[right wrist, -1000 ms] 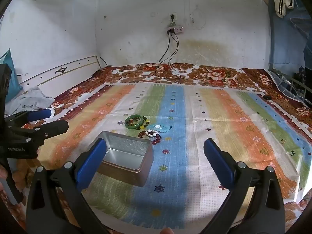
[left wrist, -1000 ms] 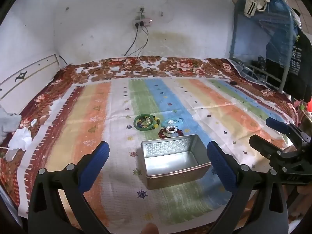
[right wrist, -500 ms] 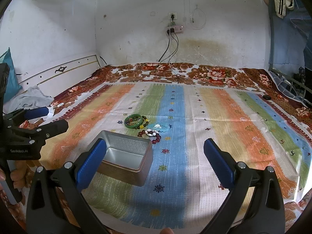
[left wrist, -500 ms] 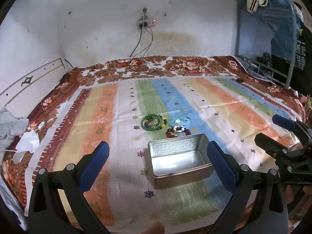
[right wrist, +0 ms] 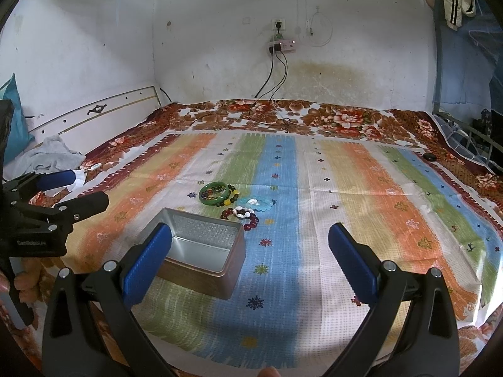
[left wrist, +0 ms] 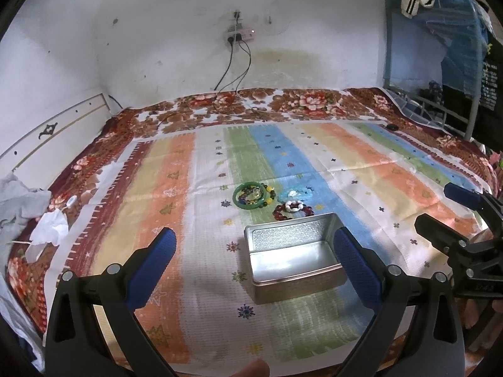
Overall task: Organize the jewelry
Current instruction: 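Move both tools forward toward the bracelets beside the silver tin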
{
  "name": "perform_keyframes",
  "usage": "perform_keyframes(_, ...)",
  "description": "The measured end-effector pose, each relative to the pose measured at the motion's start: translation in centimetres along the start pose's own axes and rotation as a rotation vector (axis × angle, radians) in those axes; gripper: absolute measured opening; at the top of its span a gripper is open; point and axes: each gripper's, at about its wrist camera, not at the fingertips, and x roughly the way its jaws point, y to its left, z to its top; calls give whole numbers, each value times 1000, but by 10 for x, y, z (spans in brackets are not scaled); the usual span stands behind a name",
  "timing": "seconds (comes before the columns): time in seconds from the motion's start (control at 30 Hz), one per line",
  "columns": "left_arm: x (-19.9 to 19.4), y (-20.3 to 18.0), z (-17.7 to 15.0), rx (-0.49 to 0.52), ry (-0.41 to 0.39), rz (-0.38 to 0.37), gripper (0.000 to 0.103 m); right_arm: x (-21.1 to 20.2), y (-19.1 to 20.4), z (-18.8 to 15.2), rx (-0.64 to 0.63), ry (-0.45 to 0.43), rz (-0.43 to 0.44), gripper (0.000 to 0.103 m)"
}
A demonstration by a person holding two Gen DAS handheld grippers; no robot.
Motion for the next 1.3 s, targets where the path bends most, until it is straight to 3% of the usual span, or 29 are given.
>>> perform_keyframes(0.37,5,0,2,6,16,12,98,9,-7,3,7,2,2,98)
perform_keyframes(0.6,24,11,24,19,22,53,97,30,-14,17,-3,11,-22,98)
perform_keyframes(0.9,58,19,46,-2,78,-12,97,60,-19,35,-6,84,-42,98)
perform_keyframes(1.2,84,33,53,-70,141,-22,97,88,-26,46,23,131,-24,98)
perform_keyframes(1.3,92,35,55,-76,165,-72,97,96,-25,48,16,154,-13,98)
